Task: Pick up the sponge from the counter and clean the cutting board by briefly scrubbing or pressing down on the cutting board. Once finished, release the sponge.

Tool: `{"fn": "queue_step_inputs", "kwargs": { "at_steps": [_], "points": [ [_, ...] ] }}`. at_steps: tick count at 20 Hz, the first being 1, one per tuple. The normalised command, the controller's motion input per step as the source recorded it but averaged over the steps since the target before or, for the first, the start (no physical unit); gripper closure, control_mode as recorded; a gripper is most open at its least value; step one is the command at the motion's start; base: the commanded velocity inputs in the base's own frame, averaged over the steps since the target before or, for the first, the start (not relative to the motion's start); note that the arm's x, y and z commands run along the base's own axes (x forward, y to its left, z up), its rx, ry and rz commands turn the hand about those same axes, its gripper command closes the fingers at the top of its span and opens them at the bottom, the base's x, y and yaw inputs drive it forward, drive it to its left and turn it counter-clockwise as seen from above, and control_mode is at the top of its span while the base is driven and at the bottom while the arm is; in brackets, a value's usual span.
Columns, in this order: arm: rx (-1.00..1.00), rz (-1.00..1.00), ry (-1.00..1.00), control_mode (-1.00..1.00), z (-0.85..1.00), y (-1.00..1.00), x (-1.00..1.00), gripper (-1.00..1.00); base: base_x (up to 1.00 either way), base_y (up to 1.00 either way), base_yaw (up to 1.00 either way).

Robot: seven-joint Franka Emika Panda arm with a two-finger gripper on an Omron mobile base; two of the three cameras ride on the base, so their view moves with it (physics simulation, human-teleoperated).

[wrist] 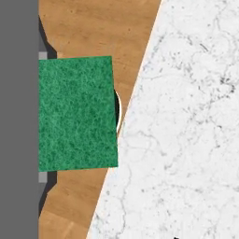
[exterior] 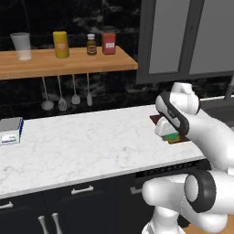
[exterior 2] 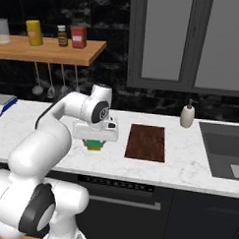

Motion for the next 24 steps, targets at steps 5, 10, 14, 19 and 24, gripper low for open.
{"fn": "queue_step_inputs", "kwargs": {
  "at_steps": [5, 10, 14, 19, 24],
  "points": [
    [-0.02, 0.00, 0.08, -1.00, -0.27, -0.78, 0.61, 1.00, 0.00, 0.00, 0.00],
    [0.00, 0.00, 0.01, -1.00, -0.31, -0.72, 0.29, 1.00, 0.00, 0.00, 0.00],
    [-0.01, 0.00, 0.07, -1.00, -0.34, -0.52, 0.53, 1.00, 0.00, 0.00, 0.00],
    [-0.02, 0.00, 0.02, -1.00, -0.34, -0.26, 0.45, 1.00, 0.00, 0.00, 0.00],
    [0.00, 0.00, 0.01, -1.00, -0.38, -0.11, 0.38, 1.00, 0.00, 0.00, 0.00]
  ]
}}
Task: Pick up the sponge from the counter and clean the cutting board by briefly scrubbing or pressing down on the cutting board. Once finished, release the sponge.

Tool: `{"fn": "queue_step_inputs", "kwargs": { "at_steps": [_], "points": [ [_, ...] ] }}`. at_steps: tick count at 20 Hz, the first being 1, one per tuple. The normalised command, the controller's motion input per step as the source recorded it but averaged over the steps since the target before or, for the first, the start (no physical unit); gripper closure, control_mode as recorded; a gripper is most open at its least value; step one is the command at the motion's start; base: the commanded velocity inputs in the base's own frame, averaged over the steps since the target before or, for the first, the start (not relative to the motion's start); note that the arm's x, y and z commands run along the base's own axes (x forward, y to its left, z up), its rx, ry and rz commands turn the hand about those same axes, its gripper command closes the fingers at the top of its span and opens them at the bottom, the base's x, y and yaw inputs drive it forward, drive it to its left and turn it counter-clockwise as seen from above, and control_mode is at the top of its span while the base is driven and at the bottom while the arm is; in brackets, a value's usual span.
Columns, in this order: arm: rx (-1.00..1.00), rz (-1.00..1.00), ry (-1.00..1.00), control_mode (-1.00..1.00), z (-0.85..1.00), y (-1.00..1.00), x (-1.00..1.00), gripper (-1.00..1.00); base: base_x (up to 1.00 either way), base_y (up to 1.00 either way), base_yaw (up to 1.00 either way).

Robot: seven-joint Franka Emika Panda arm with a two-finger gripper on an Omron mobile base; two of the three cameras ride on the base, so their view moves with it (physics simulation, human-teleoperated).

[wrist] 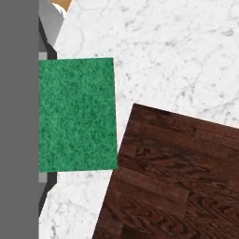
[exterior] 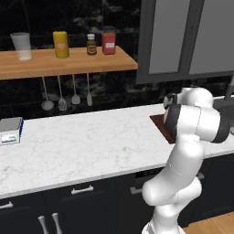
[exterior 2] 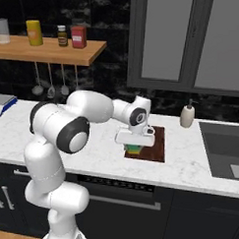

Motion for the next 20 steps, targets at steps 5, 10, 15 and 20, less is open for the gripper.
{"fn": "queue_step_inputs", "kwargs": {
  "at_steps": [5, 10, 15, 20],
  "points": [
    [0.01, 0.00, 0.00, -1.00, -0.44, 0.00, 0.38, 1.00, 0.00, 0.00, 0.00],
    [0.00, 0.00, 0.00, -1.00, -0.30, 0.00, 0.43, 1.00, 0.00, 0.00, 0.00],
    [0.00, 0.00, 0.00, -1.00, -0.23, 0.00, 0.45, 1.00, 0.00, 0.00, 0.00],
    [0.00, 0.00, 0.00, -1.00, -0.28, 0.00, 0.43, 1.00, 0.00, 0.00, 0.00]
  ]
}}
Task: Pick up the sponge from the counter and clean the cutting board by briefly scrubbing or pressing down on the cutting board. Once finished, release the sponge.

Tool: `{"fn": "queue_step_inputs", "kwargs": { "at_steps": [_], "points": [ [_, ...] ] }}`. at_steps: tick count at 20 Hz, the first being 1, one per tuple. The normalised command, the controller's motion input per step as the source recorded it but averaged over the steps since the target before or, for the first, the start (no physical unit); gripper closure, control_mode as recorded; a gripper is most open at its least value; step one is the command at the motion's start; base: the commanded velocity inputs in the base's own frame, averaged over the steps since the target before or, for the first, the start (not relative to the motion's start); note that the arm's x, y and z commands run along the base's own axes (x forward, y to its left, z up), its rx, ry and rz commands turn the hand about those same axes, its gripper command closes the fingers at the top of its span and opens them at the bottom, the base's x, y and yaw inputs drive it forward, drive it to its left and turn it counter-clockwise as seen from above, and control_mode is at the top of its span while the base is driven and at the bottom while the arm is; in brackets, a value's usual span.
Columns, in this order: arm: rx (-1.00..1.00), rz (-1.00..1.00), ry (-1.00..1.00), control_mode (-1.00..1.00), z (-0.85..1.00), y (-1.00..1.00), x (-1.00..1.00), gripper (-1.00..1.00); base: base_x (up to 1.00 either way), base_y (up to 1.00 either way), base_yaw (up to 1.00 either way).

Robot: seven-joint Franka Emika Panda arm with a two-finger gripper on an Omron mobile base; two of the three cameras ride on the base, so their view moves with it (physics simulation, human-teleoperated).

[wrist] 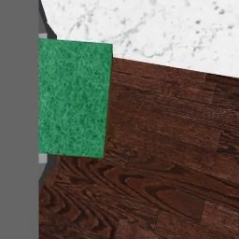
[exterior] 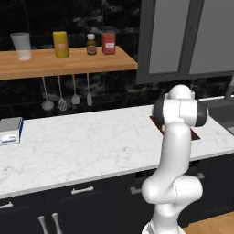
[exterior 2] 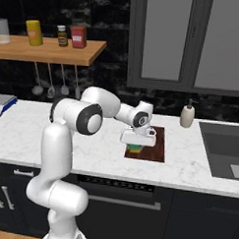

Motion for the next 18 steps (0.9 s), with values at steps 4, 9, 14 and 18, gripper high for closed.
{"fn": "queue_step_inputs", "kwargs": {
  "at_steps": [4, 9, 14, 18],
  "points": [
    [0.00, 0.00, 0.00, -1.00, -0.37, 0.00, 0.46, 1.00, 0.00, 0.00, 0.00],
    [0.00, 0.00, 0.00, -1.00, -0.29, 0.00, 0.69, 1.00, 0.00, 0.00, 0.00],
    [0.00, -0.01, 0.00, -1.00, -0.22, 0.00, 0.99, 1.00, 0.00, 0.00, 0.00],
    [0.00, -0.01, 0.00, -1.00, -0.16, 0.00, 1.00, 1.00, 0.00, 0.00, 0.00]
  ]
}}
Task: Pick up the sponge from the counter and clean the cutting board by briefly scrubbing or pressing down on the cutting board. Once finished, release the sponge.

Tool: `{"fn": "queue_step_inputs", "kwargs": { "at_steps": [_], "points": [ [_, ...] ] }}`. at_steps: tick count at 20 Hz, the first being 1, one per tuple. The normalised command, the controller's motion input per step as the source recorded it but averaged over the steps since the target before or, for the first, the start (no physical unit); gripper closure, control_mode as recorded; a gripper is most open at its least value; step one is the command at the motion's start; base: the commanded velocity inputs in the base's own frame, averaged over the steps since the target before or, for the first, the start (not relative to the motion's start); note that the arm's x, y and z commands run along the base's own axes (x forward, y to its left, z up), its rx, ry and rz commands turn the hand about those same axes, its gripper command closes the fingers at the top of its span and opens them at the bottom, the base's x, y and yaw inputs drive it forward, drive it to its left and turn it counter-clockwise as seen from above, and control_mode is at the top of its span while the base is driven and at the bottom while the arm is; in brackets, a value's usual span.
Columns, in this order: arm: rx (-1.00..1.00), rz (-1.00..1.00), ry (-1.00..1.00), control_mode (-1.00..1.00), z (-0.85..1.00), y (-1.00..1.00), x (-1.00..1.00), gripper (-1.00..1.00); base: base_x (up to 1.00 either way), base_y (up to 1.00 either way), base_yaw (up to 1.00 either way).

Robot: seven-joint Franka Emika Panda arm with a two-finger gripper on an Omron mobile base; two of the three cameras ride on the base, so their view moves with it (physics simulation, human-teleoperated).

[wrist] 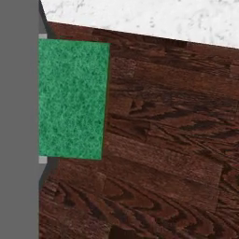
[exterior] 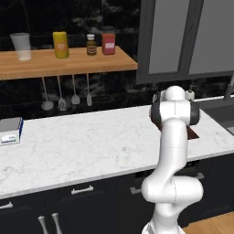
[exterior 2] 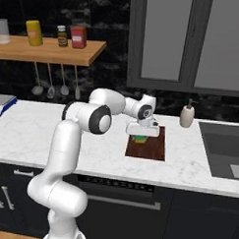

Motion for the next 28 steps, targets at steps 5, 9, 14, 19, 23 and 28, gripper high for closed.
{"fn": "queue_step_inputs", "kwargs": {
  "at_steps": [5, 9, 14, 19, 23, 28],
  "points": [
    [0.00, 0.00, 0.00, -1.00, -0.09, 0.01, 0.84, 1.00, 0.00, 0.00, 0.00],
    [0.00, 0.00, 0.00, -1.00, -0.14, -0.05, 0.31, 1.00, 0.00, 0.00, 0.00],
    [0.00, 0.00, 0.00, -1.00, -0.24, -0.39, 0.00, 1.00, 0.00, 0.00, 0.00],
    [0.00, 0.00, 0.00, -1.00, -0.25, -0.41, -0.21, 1.00, 0.00, 0.00, 0.00],
    [0.00, 0.00, -0.01, -1.00, -0.34, -0.02, -0.56, 1.00, 0.00, 0.00, 0.00],
    [0.00, 0.00, -0.01, -1.00, -0.56, 0.00, -0.96, 1.00, 0.00, 0.00, 0.00]
  ]
}}
